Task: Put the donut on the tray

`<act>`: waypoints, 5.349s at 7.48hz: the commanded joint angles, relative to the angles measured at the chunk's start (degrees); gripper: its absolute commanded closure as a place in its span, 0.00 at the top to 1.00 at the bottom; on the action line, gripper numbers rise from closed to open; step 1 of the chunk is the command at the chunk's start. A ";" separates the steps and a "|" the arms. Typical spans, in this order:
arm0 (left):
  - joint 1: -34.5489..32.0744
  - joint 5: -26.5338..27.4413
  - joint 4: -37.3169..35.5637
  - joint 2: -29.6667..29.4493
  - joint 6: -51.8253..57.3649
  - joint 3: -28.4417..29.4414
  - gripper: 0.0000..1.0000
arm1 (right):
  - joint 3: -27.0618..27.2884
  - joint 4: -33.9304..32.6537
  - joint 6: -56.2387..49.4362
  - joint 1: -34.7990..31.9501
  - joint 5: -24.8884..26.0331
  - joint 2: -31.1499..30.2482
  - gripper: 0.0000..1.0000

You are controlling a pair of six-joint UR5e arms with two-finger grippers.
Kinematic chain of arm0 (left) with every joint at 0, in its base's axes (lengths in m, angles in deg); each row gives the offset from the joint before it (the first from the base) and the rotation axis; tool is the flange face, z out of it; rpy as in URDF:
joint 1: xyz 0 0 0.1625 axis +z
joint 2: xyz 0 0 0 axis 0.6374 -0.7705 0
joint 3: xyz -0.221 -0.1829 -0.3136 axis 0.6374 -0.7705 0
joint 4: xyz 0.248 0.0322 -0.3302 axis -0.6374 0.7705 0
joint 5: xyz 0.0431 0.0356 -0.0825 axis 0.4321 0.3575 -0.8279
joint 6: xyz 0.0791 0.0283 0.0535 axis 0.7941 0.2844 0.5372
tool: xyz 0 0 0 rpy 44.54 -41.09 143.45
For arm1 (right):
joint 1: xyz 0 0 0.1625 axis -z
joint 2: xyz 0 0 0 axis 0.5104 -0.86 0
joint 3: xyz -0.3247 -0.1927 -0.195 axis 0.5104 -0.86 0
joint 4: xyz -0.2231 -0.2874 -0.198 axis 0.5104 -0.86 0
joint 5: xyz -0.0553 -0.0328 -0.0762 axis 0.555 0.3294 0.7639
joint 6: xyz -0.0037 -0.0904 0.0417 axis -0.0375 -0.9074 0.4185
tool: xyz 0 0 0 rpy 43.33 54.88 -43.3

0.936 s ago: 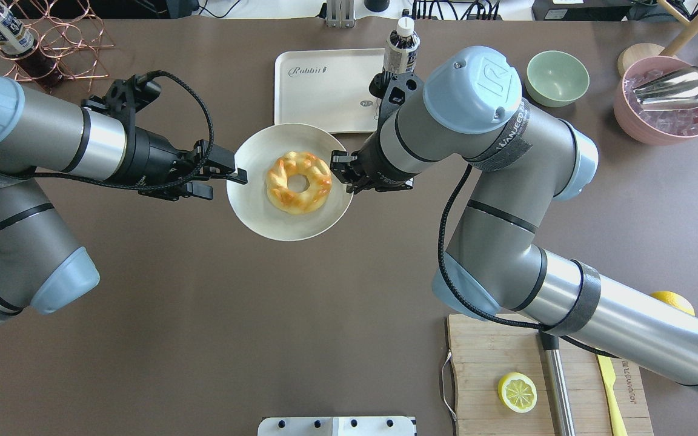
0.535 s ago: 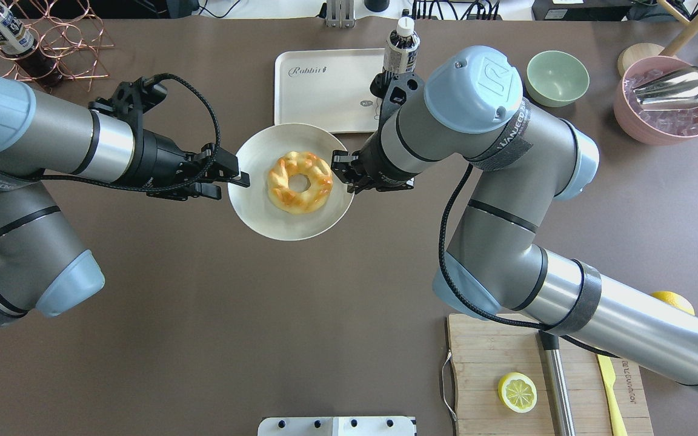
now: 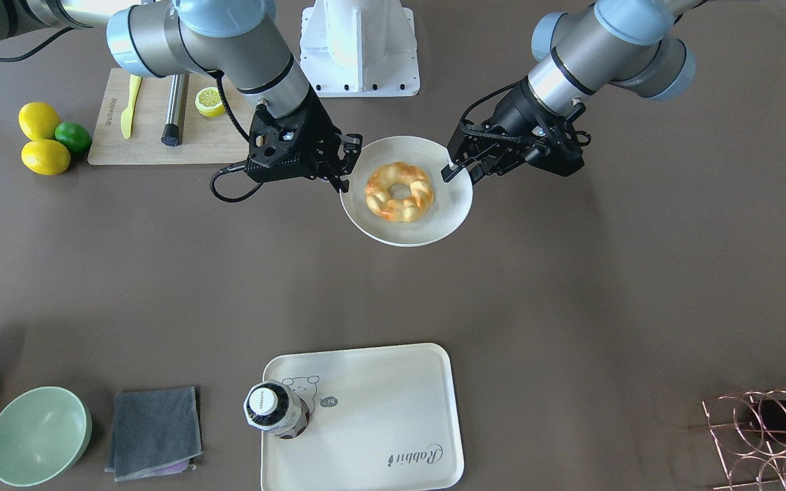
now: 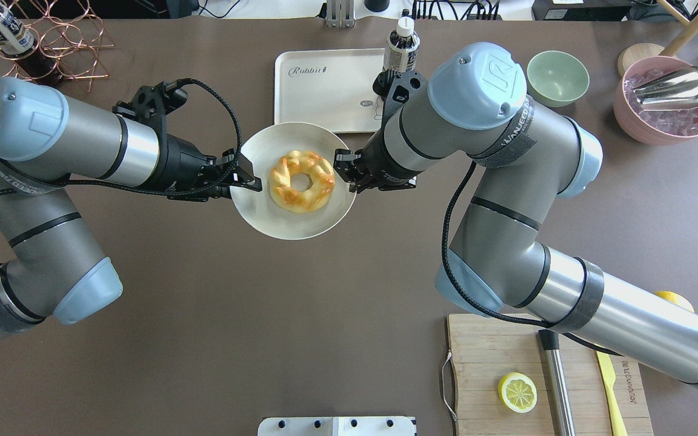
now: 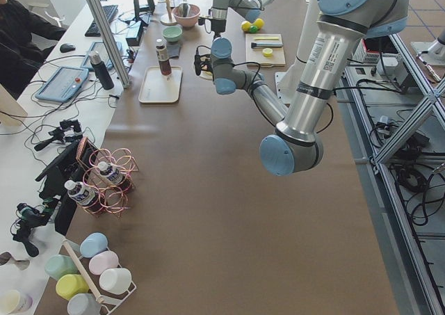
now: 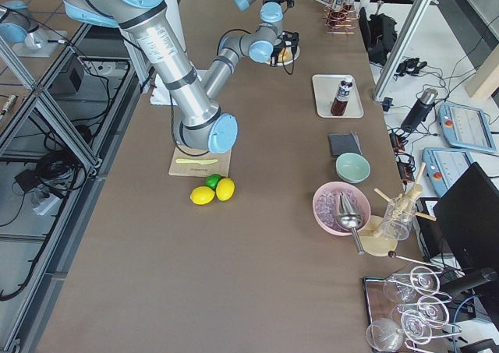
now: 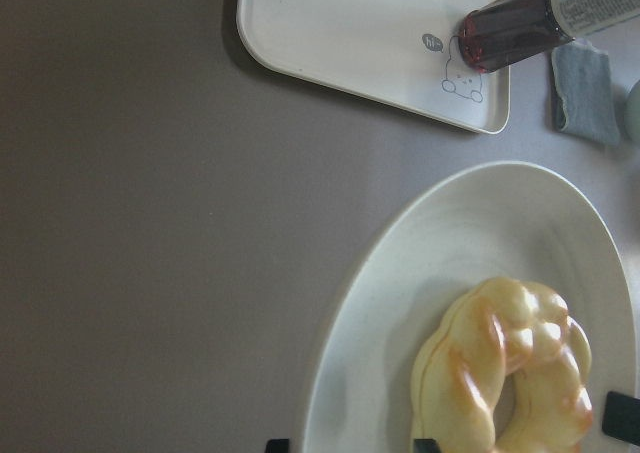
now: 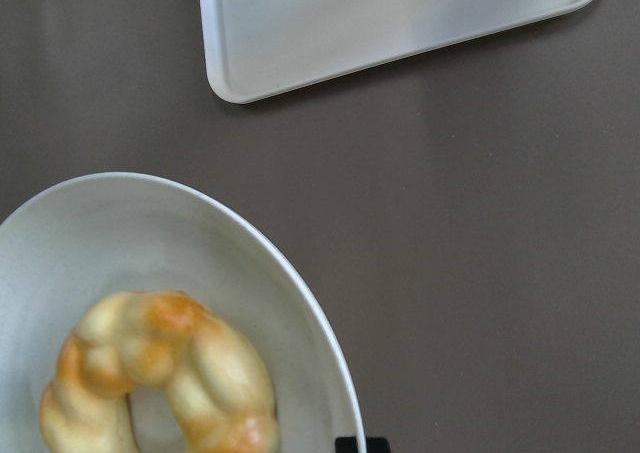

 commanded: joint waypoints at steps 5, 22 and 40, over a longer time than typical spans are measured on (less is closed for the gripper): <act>-0.34 0.44 -0.78 0.24 0.08 -0.21 0.48 | 1.04 0.05 -0.40 -2.21 -2.44 -1.74 0.00; 0.10 0.53 -2.45 -0.55 -0.09 -0.12 0.00 | 1.04 0.05 -0.31 -3.26 -4.36 -1.04 1.00; -12.82 -8.17 -11.86 18.62 24.81 -3.74 0.00 | 0.42 -16.08 -37.56 -22.04 -12.18 -15.77 1.00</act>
